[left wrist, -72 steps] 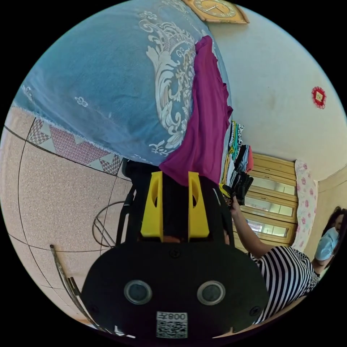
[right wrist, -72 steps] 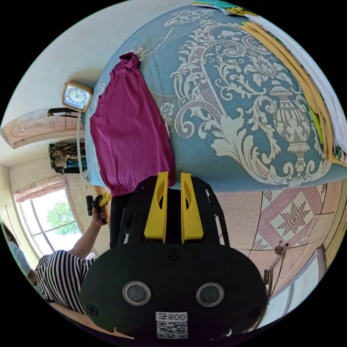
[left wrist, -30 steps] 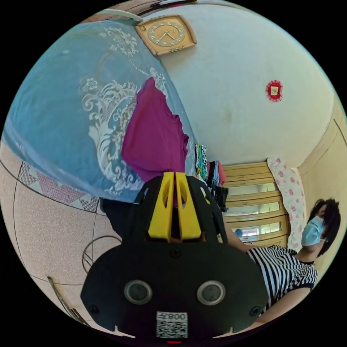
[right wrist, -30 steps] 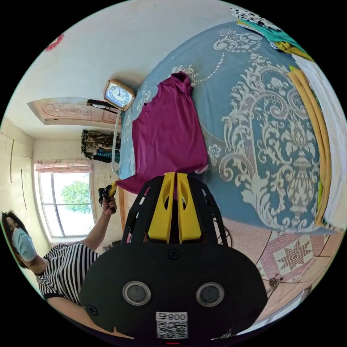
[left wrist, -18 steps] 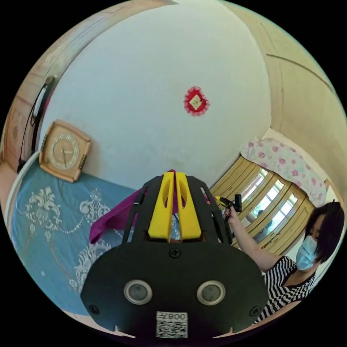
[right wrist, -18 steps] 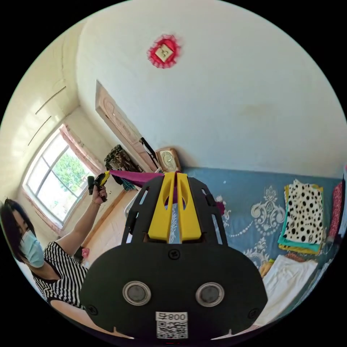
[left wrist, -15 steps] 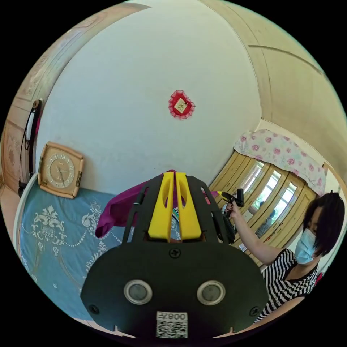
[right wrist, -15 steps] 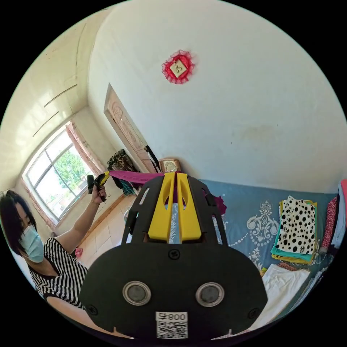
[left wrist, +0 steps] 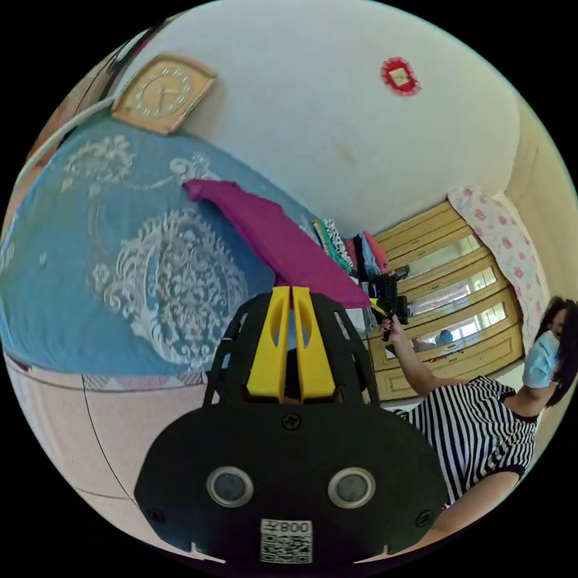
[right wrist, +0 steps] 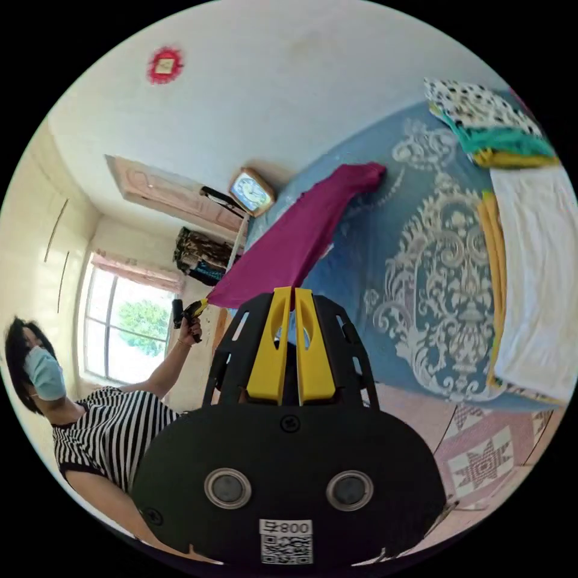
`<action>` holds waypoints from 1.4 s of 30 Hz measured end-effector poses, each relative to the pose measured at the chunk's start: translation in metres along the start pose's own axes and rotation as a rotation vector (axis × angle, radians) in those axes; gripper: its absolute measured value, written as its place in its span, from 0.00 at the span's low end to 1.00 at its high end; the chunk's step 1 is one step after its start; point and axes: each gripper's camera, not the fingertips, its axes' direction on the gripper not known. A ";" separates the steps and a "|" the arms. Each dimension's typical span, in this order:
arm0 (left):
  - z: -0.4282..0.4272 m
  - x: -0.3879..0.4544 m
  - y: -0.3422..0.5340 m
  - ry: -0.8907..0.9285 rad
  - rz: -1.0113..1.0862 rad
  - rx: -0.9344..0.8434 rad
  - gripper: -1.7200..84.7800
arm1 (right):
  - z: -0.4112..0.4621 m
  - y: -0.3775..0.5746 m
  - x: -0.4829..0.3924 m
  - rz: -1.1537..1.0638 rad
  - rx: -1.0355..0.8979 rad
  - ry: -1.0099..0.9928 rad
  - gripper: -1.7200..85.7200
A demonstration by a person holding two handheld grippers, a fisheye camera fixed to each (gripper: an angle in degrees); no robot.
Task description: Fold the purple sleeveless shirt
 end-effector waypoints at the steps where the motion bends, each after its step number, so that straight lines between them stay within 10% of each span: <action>1: 0.016 -0.026 0.013 0.018 -0.096 -0.038 0.03 | 0.012 0.012 0.024 0.076 -0.036 0.012 0.03; 42: 0.017 -0.316 -0.009 0.041 -0.289 0.002 0.03 | -0.058 0.007 0.143 0.255 -0.125 0.040 0.03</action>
